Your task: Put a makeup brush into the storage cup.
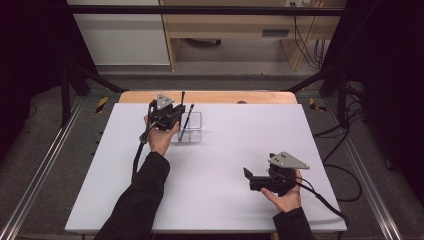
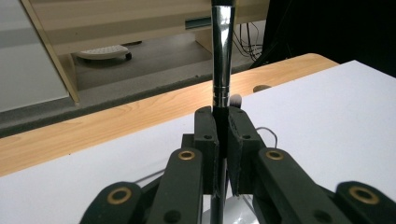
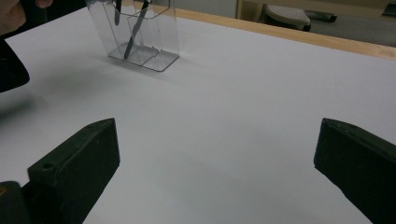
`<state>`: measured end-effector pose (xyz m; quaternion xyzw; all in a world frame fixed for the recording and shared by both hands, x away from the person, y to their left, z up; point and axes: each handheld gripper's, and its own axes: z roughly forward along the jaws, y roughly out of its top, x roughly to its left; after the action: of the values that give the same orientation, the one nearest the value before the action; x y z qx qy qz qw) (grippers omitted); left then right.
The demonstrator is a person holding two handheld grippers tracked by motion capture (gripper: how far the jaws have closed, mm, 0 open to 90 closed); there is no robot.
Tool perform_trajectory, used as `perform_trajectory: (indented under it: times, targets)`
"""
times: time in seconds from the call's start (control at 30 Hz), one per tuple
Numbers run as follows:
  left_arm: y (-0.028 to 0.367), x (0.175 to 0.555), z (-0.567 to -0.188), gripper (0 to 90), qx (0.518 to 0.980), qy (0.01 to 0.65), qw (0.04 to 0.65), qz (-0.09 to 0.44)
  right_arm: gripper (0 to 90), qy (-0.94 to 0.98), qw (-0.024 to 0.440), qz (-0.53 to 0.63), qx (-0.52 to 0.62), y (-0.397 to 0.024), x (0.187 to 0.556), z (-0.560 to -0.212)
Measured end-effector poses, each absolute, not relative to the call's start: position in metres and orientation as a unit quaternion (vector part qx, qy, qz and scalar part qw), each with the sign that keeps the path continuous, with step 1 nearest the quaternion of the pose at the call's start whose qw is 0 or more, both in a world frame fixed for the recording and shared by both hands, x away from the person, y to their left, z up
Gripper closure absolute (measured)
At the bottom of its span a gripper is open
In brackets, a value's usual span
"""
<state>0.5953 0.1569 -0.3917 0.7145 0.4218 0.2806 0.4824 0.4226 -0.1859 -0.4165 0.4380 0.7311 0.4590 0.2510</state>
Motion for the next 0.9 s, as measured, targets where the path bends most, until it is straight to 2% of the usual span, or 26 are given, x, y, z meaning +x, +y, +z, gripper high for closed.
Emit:
perform_trajectory:
  times: [0.5, 0.7, 0.9]
  targets:
    - [0.159, 0.583, -0.410, 82.2, 0.727, 0.414, 0.472, 0.278, 0.8, 0.730, 0.249, 0.462, 0.438, -0.185, 0.422, -0.417]
    - [0.164, 0.574, -0.408, 73.0, 0.729, 0.409, 0.476, 0.273, 0.8, 0.728, 0.250, 0.464, 0.439, -0.186, 0.422, -0.415]
    - [0.171, 0.561, -0.397, 57.1, 0.730, 0.400, 0.484, 0.268, 0.7, 0.724, 0.251, 0.467, 0.441, -0.188, 0.422, -0.413]
